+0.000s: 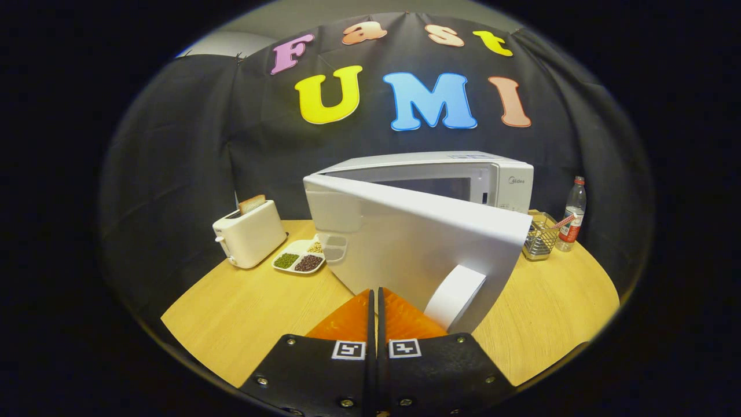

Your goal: Open the microwave, put the food inside, and close the microwave door.

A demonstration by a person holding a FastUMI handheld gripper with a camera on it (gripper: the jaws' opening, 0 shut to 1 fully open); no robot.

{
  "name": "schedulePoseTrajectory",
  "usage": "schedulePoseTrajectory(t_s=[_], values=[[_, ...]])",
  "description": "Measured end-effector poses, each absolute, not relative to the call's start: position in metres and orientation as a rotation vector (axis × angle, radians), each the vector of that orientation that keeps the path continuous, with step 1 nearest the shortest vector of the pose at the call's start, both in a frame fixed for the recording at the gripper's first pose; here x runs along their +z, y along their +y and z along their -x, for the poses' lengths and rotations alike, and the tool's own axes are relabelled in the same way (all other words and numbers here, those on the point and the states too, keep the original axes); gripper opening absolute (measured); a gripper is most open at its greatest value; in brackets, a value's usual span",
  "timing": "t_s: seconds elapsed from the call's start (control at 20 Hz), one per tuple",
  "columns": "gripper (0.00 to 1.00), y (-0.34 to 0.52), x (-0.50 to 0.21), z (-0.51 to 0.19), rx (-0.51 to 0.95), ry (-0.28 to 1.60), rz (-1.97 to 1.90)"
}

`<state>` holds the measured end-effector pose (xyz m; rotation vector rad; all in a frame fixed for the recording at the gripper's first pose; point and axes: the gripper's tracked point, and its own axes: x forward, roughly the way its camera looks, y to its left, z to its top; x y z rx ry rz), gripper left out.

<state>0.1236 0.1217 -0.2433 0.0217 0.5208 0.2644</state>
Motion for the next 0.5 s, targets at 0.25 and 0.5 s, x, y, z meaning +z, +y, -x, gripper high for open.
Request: schedulePoseTrajectory(t_s=[0.25, 0.5], values=[[0.01, 0.103, -0.243, -0.149, 0.225, 0.509, -0.026], [0.01, 0.084, -0.241, -0.18, 0.181, 0.495, -0.031]])
